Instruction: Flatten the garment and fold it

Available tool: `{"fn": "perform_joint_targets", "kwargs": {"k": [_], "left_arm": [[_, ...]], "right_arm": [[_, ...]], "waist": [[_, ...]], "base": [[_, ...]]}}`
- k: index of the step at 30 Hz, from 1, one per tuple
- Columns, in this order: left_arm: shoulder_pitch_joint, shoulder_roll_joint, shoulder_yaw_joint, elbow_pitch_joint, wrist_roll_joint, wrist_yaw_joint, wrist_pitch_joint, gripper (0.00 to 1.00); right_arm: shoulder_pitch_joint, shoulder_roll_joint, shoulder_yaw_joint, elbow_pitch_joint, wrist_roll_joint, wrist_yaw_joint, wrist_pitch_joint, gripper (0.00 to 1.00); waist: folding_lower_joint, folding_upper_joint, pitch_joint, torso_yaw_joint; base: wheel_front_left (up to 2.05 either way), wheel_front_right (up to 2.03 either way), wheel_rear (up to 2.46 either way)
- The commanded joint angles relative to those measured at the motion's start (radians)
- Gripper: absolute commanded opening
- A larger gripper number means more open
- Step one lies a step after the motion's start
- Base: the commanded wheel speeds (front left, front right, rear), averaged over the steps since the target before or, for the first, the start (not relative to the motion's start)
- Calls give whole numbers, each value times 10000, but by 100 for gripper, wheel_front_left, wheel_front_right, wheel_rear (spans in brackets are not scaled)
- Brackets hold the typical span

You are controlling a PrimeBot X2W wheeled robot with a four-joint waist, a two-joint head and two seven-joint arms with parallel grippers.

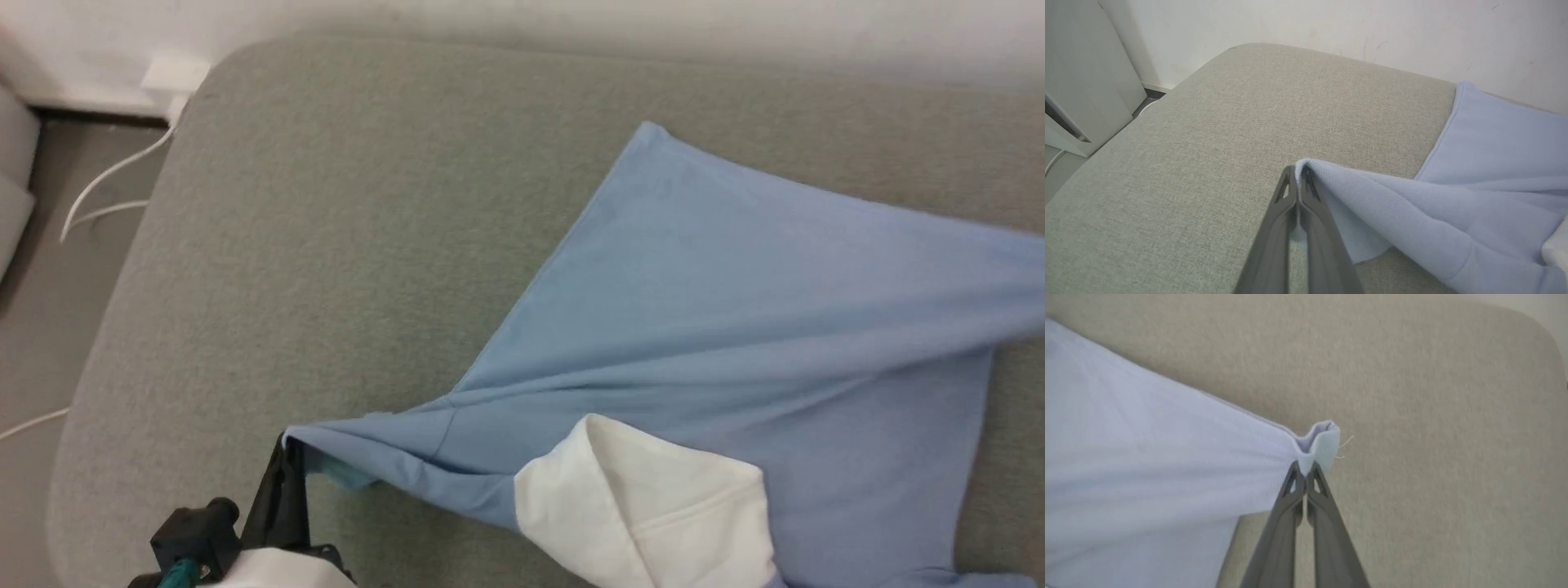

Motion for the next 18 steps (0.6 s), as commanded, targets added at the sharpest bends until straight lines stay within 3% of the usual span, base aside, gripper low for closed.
{"fn": "perform_joint_targets", "kwargs": {"k": [1, 4, 8, 14, 15, 16, 18], "left_arm": [[118, 85, 111, 24, -63, 95, 27, 0], [360, 175, 217, 75, -150, 172, 107, 0], [635, 289, 256, 188, -264, 183, 273, 0], [769, 478, 291, 405, -331, 195, 491, 0], [769, 493, 286, 425, -341, 190, 513, 0], [778, 492, 272, 433, -345, 191, 522, 0], [786, 488, 258, 420, -350, 208, 527, 0]], "right_arm": [[982, -84, -307, -367, 110, -11, 85, 0], [3127, 269, -1131, -1247, 277, -11, 223, 0], [5732, 1376, -2170, -1998, 303, -11, 151, 0], [8022, 3032, -2798, -1835, 192, -11, -75, 0], [8179, 3267, -2785, -1761, 231, -11, -191, 20], [8271, 3499, -2778, -1712, 274, -11, -415, 96], [8270, 3858, -2724, -1703, 362, -11, -1040, 100]], "waist": [[1, 0, -849, -878], [1, 0, -1115, -1207], [1, 0, -1372, -1571], [1, 0, -1515, -1853], [1, 0, -1516, -1866], [1, 0, -1513, -1880], [1, 0, -1498, -1925]], "base": [[0, 0, 0], [0, 0, 0], [0, 0, 0], [0, 0, 0], [0, 0, 0], [0, 0, 0], [0, 0, 0]]}}
